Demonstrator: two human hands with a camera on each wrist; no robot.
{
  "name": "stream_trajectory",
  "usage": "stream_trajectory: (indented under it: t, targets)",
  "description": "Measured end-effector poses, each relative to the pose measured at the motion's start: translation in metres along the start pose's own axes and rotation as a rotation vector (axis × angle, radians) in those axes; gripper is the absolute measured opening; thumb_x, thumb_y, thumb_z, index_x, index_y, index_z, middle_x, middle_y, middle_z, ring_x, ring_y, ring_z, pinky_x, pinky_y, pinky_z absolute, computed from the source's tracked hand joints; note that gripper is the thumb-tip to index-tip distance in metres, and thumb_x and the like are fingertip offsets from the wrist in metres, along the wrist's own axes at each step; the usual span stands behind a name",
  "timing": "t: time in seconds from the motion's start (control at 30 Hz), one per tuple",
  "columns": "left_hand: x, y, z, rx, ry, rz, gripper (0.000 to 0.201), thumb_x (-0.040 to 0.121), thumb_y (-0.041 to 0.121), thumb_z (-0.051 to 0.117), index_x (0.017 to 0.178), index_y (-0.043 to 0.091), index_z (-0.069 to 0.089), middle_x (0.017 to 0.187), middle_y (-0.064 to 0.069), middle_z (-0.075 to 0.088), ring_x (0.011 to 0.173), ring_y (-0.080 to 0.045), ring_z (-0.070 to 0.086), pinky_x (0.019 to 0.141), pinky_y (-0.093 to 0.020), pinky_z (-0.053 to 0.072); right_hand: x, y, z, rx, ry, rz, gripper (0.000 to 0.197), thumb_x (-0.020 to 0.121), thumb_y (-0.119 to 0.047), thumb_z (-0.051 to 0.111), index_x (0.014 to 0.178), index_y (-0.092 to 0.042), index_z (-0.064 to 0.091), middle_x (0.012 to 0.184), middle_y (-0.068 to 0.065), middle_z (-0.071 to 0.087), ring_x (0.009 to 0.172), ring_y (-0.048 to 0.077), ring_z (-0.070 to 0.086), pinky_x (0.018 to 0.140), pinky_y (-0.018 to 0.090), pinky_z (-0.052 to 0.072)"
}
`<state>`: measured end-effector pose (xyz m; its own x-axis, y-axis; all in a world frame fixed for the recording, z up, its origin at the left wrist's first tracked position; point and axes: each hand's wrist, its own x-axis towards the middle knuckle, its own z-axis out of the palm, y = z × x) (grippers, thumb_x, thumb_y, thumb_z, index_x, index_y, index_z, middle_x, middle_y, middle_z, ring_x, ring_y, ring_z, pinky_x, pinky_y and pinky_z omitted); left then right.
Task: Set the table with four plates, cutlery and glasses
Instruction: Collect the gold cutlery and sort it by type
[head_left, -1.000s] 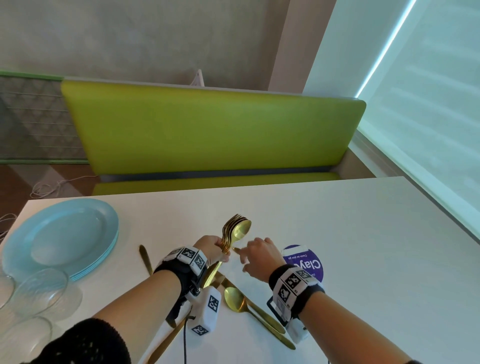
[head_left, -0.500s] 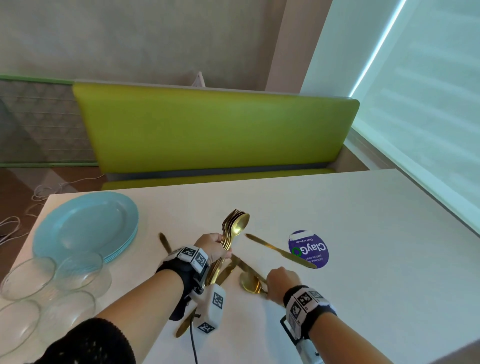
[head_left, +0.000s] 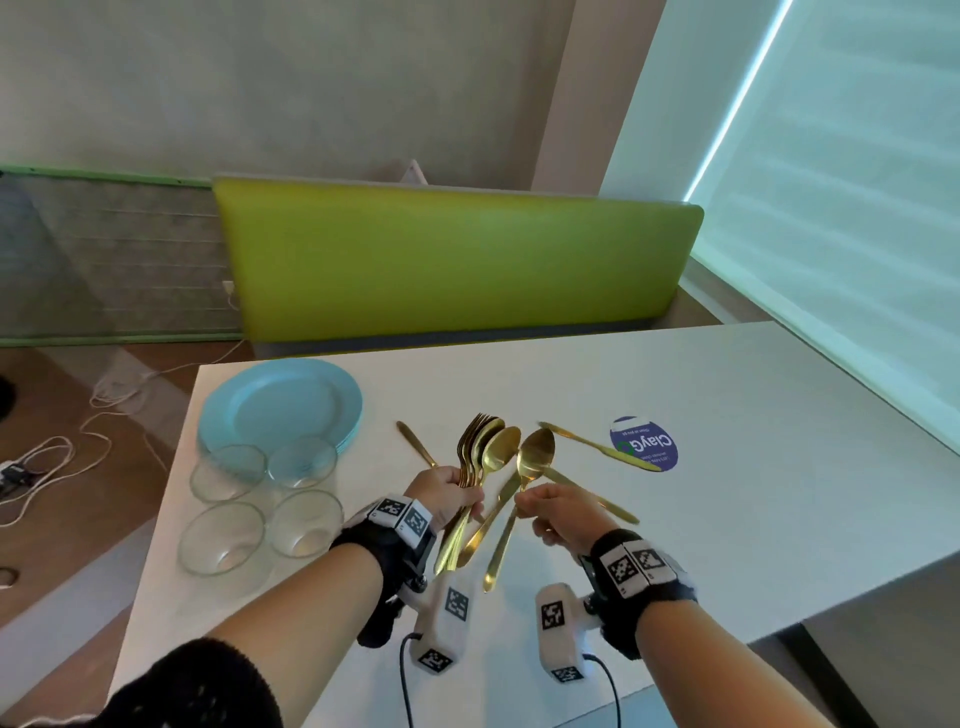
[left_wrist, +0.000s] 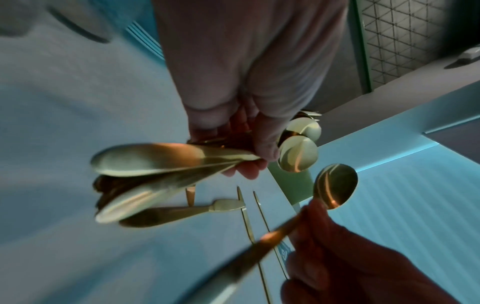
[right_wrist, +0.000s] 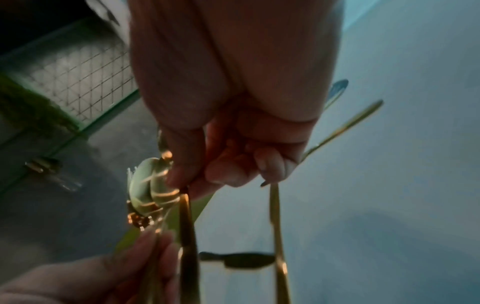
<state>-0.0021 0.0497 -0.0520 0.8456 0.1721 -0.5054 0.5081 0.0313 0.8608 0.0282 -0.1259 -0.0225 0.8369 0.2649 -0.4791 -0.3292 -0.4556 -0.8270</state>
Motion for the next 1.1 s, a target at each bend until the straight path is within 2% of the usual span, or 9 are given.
stream_trajectory:
  t: [0.2, 0.3, 0.43, 0.57, 0.73, 0.8, 0.93, 1.03, 1.1]
  targets:
    - [-0.033, -0.021, -0.020, -0.053, -0.042, 0.031, 0.013, 0.077, 0.003, 0.073, 0.081, 0.013, 0.065, 0.077, -0.009, 0.070, 0.076, -0.023, 0.065, 0.086, -0.040, 0.054, -0.030, -0.001, 0.047, 0.199, -0.067, 0.012, 0.024, 0.091, -0.013, 0.060, 0.067, -0.011, 0.059, 0.069, 0.003, 0.061, 0.046, 0.008, 0.044, 0.049, 0.021, 0.029]
    - [-0.044, -0.026, -0.028, -0.078, -0.074, 0.029, 0.015, 0.078, 0.001, 0.072, 0.085, 0.011, 0.064, 0.078, -0.007, 0.068, 0.071, -0.019, 0.063, 0.067, -0.029, 0.054, -0.037, -0.002, 0.058, 0.171, -0.085, 0.006, 0.022, 0.091, -0.013, 0.061, 0.069, -0.010, 0.061, 0.071, 0.005, 0.063, 0.045, 0.006, 0.045, 0.048, 0.020, 0.030]
    - [-0.050, -0.033, -0.034, -0.033, -0.086, 0.024, 0.041, 0.073, 0.001, 0.076, 0.111, 0.004, 0.061, 0.091, -0.007, 0.066, 0.086, -0.022, 0.060, 0.065, -0.025, 0.046, -0.040, -0.001, 0.071, 0.091, -0.085, 0.011, 0.019, 0.090, -0.014, 0.063, 0.070, -0.012, 0.063, 0.068, 0.004, 0.064, 0.045, 0.007, 0.046, 0.045, 0.018, 0.032]
    - [-0.056, -0.038, -0.039, 0.016, -0.098, 0.021, 0.039, 0.074, -0.005, 0.073, 0.110, 0.004, 0.059, 0.075, -0.002, 0.062, 0.078, -0.021, 0.059, 0.059, -0.023, 0.044, -0.044, -0.001, 0.080, 0.086, -0.079, 0.021, 0.019, 0.087, -0.011, 0.065, 0.069, -0.010, 0.061, 0.053, -0.003, 0.066, 0.037, 0.004, 0.046, 0.043, 0.019, 0.030]
    - [-0.066, -0.045, -0.043, 0.080, -0.110, 0.018, 0.034, 0.076, -0.007, 0.070, 0.105, 0.006, 0.059, 0.072, -0.001, 0.060, 0.067, -0.014, 0.057, 0.051, -0.019, 0.041, -0.051, 0.004, 0.090, 0.077, -0.040, 0.052, 0.014, 0.083, -0.010, 0.071, 0.073, -0.008, 0.061, 0.048, -0.002, 0.065, 0.034, 0.005, 0.048, 0.039, 0.018, 0.032]
    - [-0.068, -0.049, -0.045, 0.104, -0.107, 0.005, 0.037, 0.074, -0.006, 0.072, 0.107, 0.004, 0.059, 0.076, -0.002, 0.062, 0.069, -0.016, 0.059, 0.054, -0.019, 0.044, -0.054, 0.006, 0.094, 0.057, -0.027, 0.057, 0.012, 0.081, -0.010, 0.072, 0.075, -0.006, 0.063, 0.048, -0.002, 0.064, 0.036, 0.006, 0.049, 0.040, 0.018, 0.033]
    - [-0.073, -0.062, -0.049, 0.203, -0.075, -0.021, 0.052, 0.070, 0.001, 0.078, 0.116, 0.013, 0.055, 0.108, -0.013, 0.067, 0.094, -0.021, 0.062, 0.079, -0.028, 0.048, -0.060, 0.010, 0.105, -0.057, -0.040, 0.074, 0.017, 0.081, -0.010, 0.072, 0.066, -0.010, 0.063, 0.052, -0.002, 0.064, 0.041, 0.007, 0.052, 0.042, 0.018, 0.035]
    - [-0.079, -0.074, -0.056, 0.343, -0.054, -0.019, 0.054, 0.070, 0.003, 0.078, 0.120, 0.006, 0.059, 0.103, -0.011, 0.069, 0.090, -0.018, 0.062, 0.086, -0.028, 0.051, -0.065, 0.011, 0.113, -0.220, -0.117, 0.106, 0.016, 0.084, -0.014, 0.068, 0.069, -0.014, 0.063, 0.062, -0.004, 0.066, 0.046, 0.004, 0.055, 0.045, 0.016, 0.037]
    - [-0.086, -0.079, -0.064, 0.537, -0.032, -0.001, 0.048, 0.071, 0.009, 0.076, 0.118, 0.010, 0.064, 0.107, -0.007, 0.070, 0.094, -0.016, 0.064, 0.088, -0.023, 0.049, -0.070, 0.010, 0.114, -0.373, -0.168, 0.114, 0.010, 0.087, -0.018, 0.065, 0.079, -0.012, 0.068, 0.068, -0.007, 0.065, 0.051, 0.003, 0.055, 0.048, 0.015, 0.040]
